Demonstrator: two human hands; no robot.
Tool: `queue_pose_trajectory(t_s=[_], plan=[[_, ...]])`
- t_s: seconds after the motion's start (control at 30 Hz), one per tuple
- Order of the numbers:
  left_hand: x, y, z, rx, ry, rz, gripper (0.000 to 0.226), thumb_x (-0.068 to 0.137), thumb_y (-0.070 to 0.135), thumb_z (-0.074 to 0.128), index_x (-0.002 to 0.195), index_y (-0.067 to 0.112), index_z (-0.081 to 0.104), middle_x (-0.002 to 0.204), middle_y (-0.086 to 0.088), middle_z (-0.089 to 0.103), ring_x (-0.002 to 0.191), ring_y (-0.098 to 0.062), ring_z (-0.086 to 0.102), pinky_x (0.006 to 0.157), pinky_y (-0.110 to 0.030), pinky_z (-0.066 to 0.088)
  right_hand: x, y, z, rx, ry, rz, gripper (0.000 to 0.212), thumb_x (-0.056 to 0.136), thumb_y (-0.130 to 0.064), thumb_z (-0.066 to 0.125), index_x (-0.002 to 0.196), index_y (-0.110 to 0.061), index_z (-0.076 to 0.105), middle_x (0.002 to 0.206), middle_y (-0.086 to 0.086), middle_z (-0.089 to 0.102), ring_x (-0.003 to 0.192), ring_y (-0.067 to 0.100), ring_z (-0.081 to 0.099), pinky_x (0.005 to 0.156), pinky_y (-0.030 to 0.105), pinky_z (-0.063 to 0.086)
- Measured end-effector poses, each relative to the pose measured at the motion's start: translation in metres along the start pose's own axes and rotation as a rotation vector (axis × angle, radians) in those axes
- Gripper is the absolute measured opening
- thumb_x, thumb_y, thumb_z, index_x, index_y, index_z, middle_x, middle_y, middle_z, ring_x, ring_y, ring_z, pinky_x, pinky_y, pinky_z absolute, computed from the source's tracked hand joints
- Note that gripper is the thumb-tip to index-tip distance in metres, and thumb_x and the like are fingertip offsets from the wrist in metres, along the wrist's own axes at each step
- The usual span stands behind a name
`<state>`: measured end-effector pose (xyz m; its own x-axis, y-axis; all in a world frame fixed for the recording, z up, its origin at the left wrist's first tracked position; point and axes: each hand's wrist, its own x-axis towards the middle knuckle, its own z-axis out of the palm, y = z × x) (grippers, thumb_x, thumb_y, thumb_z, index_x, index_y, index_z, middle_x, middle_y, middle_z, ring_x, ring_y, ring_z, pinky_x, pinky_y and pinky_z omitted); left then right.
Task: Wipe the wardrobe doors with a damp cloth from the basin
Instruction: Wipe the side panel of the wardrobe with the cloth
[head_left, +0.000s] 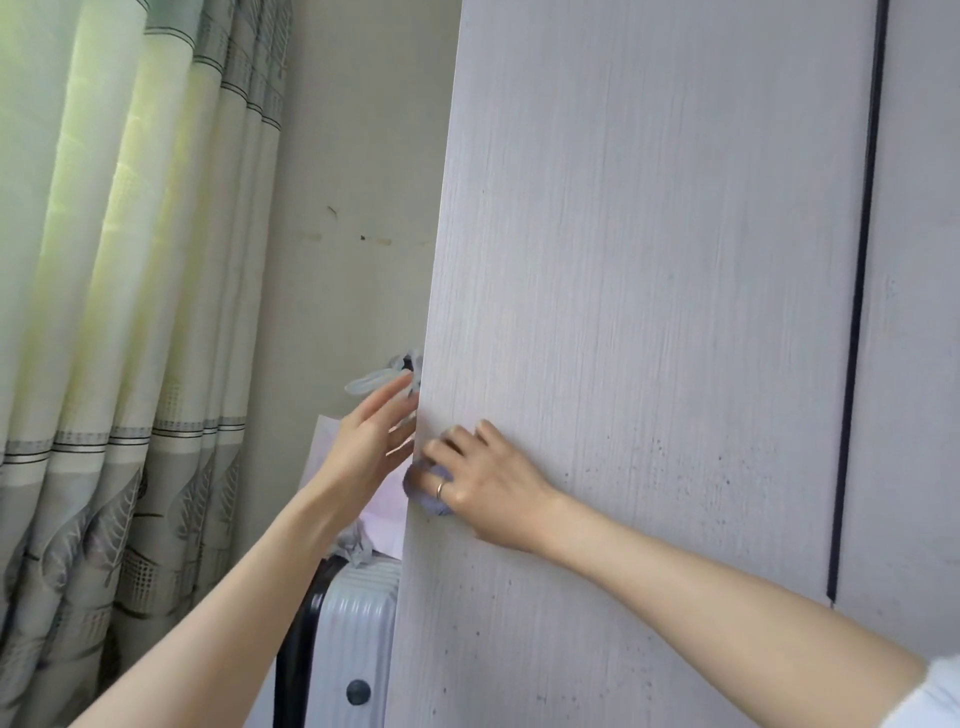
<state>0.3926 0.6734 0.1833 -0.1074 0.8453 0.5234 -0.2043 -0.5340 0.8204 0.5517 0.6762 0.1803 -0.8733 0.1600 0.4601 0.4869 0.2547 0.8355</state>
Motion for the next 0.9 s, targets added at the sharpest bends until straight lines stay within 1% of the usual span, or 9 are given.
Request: queue_pose_trajectory(t_s=[0.07,0.2,0.27,0.4,0.5,0.63,0.73,0.8,0.9], plan=[[-0.005,0.000,0.004,0.116,-0.026,0.028,0.034,0.101,0.025,0.041,0.134,0.023,0.051,0.128,0.005,0.060,0.119,-0.014,0.055,0.107,-0.036,0.038,0.005,0.014,-0.009,-0.065,0.016,0.024,0.025,0.064,-0.023,0.064,0.088,-0.028,0.068,0.091,-0.008,0.061,0.082,0.014,0.059,0.064,0.028,0.040],[-0.009,-0.004,0.012,0.112,-0.020,0.051,0.033,0.103,0.028,0.034,0.130,0.026,0.053,0.116,0.010,0.065,0.106,-0.006,0.062,0.085,-0.018,0.049,0.027,0.062,-0.029,-0.010,0.143,0.496,0.033,0.063,-0.013,0.071,0.096,-0.019,0.069,0.096,0.003,0.061,0.085,0.026,0.057,0.066,0.033,0.037],[-0.010,-0.006,0.015,0.144,-0.019,0.059,0.034,0.103,0.029,0.030,0.116,0.040,0.059,0.111,0.012,0.067,0.108,-0.005,0.060,0.090,-0.020,0.046,0.026,0.063,-0.026,0.021,0.173,0.612,0.038,0.065,-0.010,0.069,0.102,-0.017,0.068,0.098,0.006,0.060,0.086,0.029,0.055,0.067,0.035,0.035],[-0.012,-0.012,0.016,0.140,-0.003,0.065,0.038,0.103,0.033,0.028,0.137,0.031,0.047,0.138,0.007,0.051,0.130,-0.009,0.044,0.112,-0.035,0.030,-0.018,0.001,-0.005,0.070,0.145,0.276,0.028,0.065,-0.018,0.069,0.092,-0.019,0.070,0.090,0.002,0.063,0.078,0.024,0.059,0.063,0.030,0.041],[-0.013,-0.013,0.022,0.156,0.085,0.061,0.038,0.102,0.034,0.033,0.138,0.029,0.046,0.140,0.007,0.049,0.134,-0.013,0.039,0.115,-0.040,0.026,-0.046,-0.017,-0.001,0.030,0.056,0.078,0.031,0.079,-0.018,0.041,0.084,-0.023,0.071,0.083,-0.006,0.062,0.075,0.017,0.060,0.061,0.026,0.040],[-0.016,-0.016,0.026,0.199,0.166,0.084,0.038,0.101,0.028,0.040,0.138,0.033,0.045,0.139,0.016,0.048,0.128,-0.003,0.043,0.112,-0.029,0.030,-0.025,0.041,-0.019,0.056,0.245,0.362,0.034,0.057,-0.006,0.073,0.090,-0.013,0.072,0.085,0.007,0.065,0.075,0.026,0.063,0.064,0.032,0.044],[-0.017,-0.018,0.028,0.236,0.178,0.116,0.040,0.101,0.022,0.040,0.139,0.032,0.043,0.137,0.018,0.049,0.124,0.000,0.044,0.102,-0.017,0.031,-0.017,0.061,-0.027,0.142,0.286,0.683,0.041,0.054,0.003,0.074,0.094,-0.009,0.071,0.089,0.012,0.062,0.078,0.031,0.058,0.062,0.037,0.038],[-0.018,-0.019,0.030,0.268,0.178,0.135,0.041,0.101,0.019,0.038,0.140,0.032,0.042,0.137,0.017,0.049,0.123,0.000,0.044,0.098,-0.015,0.030,-0.029,0.046,-0.020,0.164,0.305,0.626,0.045,0.053,0.005,0.073,0.096,-0.008,0.071,0.090,0.012,0.062,0.077,0.032,0.059,0.062,0.037,0.041],[-0.017,-0.021,0.032,0.352,0.172,0.150,0.042,0.103,0.019,0.029,0.141,0.032,0.040,0.137,0.015,0.048,0.123,-0.001,0.041,0.096,-0.014,0.028,-0.067,0.011,-0.007,0.092,0.214,0.306,0.042,0.055,-0.003,0.073,0.096,-0.012,0.071,0.090,0.007,0.065,0.076,0.026,0.062,0.064,0.030,0.044]])
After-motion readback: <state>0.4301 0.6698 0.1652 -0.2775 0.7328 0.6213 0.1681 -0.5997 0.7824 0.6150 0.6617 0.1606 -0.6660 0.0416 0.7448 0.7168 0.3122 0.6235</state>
